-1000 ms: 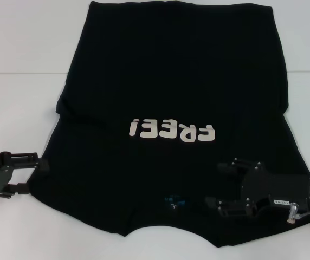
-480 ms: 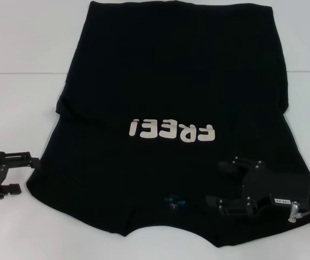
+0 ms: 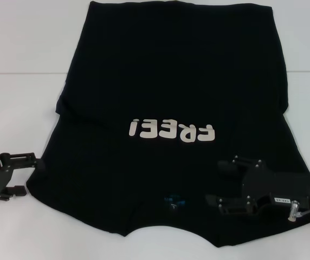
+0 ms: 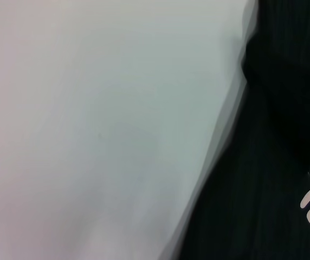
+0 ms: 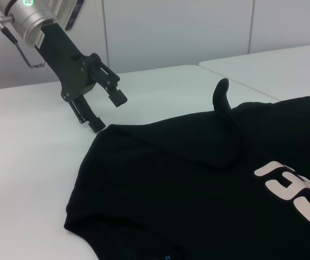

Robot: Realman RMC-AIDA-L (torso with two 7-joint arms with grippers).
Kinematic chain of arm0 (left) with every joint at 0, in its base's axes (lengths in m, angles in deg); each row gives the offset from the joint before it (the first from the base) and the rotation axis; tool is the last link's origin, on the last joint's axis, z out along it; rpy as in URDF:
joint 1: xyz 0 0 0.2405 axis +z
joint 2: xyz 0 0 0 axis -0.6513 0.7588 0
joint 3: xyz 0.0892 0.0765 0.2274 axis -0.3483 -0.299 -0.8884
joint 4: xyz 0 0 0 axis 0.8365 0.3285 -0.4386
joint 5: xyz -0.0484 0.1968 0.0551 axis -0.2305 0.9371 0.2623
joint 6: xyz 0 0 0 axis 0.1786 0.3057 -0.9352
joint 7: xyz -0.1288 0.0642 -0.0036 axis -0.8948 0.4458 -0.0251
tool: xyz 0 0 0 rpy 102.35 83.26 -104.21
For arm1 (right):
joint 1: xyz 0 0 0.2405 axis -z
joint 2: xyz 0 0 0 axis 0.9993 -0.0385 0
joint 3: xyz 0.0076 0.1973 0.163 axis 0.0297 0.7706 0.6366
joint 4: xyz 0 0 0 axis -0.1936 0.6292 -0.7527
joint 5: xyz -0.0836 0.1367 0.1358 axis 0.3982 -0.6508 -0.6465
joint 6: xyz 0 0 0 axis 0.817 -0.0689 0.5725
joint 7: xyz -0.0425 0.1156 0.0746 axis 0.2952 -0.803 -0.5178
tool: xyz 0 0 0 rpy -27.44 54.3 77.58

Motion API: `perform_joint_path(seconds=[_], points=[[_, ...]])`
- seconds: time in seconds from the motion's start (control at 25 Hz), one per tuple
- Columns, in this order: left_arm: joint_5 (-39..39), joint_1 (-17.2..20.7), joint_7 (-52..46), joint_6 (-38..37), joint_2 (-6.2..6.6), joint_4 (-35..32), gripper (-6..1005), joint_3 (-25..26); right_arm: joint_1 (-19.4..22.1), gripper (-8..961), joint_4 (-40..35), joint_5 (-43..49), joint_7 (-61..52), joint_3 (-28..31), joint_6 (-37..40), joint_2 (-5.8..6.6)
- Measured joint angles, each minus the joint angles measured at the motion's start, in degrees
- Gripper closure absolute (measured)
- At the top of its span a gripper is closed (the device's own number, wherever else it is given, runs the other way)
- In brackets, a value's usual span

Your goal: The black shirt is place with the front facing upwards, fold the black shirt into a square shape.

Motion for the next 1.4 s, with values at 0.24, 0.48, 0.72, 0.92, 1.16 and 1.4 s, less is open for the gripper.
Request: perform_joint_path(seconds=[0.24,0.48,0.72,0.92,1.16,1.4], points=[[0.0,-0.3,-0.3,0.2,-0.56,0.0,79,0.0,0.0,26,0.0,0.0,0.0,0.0,0.0,0.0],[-0.1,-1.4,-0.1,1.0,-1.38,1.0,79,0.0,0.0,26,0.0,0.0,-0.1,-0.1,0.0,0.0],[-0.2,-2.4,0.2,1.5,-1.6,1.4,80,0.0,0.0,26,0.0,0.0,-0.3,-0.1,0.0,0.0],[-0.3,-3.0,0.6,1.5,-1.95,1.4,80,0.0,0.0,26,0.2,0.0,-0.3,0.1,0.4,0.0],[-4.4,-1.7,1.0,-0.6,-1.57,1.0,80,0.1,0.0,26,0.1,-0.1,-0.3,0.1,0.7,-0.01],[-5.3,0.6,1.0,-1.0,-1.03,0.7,79,1.3,0.1,26,0.0,-0.3,-0.3,0.1,0.8,0.0]])
